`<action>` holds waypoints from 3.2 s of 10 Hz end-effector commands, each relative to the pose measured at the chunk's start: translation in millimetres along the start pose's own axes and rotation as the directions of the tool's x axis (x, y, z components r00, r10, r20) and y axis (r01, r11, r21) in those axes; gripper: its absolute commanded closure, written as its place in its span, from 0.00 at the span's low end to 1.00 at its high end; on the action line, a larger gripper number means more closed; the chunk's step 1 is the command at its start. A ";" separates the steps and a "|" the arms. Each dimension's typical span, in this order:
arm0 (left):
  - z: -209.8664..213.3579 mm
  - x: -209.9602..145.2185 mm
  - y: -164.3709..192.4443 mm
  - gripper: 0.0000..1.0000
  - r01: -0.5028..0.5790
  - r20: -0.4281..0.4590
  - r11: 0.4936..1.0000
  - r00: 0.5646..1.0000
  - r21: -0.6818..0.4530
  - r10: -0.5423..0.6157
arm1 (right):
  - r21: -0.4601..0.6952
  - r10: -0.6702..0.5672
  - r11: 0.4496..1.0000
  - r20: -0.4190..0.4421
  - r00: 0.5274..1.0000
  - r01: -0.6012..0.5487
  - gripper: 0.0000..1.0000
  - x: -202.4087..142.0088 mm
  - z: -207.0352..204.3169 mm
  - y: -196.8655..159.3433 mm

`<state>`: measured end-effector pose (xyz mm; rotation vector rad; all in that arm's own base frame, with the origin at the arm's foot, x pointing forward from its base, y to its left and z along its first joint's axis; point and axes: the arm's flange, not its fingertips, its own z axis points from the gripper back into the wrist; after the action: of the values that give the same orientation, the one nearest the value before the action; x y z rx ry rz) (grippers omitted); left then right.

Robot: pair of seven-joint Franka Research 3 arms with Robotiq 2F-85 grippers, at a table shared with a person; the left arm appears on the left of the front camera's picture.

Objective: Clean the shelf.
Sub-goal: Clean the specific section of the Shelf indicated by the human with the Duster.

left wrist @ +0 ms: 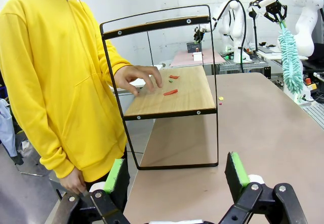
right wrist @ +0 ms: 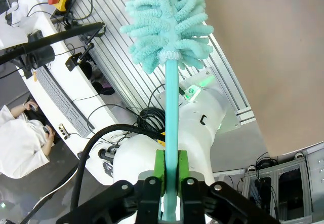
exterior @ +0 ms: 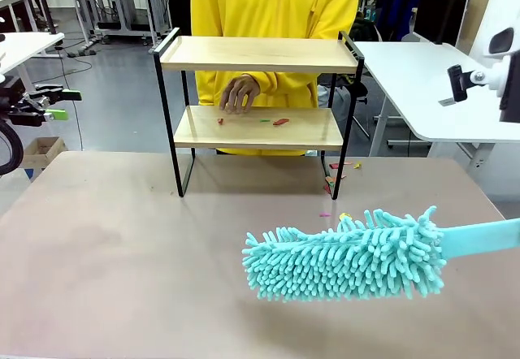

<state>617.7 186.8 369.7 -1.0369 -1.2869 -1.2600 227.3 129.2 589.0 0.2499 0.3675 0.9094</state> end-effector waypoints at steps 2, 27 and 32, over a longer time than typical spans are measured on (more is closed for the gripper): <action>-0.6 2.0 -0.7 0.00 0.001 0.000 1.000 1.000 -0.002 -0.001 | 0.009 0.016 1.000 0.026 1.000 -0.016 0.87 0.4 -3.5 -1.5; -0.6 2.0 -0.7 0.00 0.001 0.000 1.000 1.000 -0.002 -0.001 | 0.134 -0.471 0.811 0.728 0.498 0.569 0.87 234.0 -22.2 122.9; -0.6 2.0 -0.7 0.00 0.001 0.000 1.000 1.000 -0.002 -0.001 | 0.209 -0.544 0.711 0.768 0.337 0.671 0.87 321.2 -29.2 124.1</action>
<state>617.7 186.8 369.6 -1.0371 -1.2868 -1.2597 291.3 428.2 535.4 0.3138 -0.4313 0.0314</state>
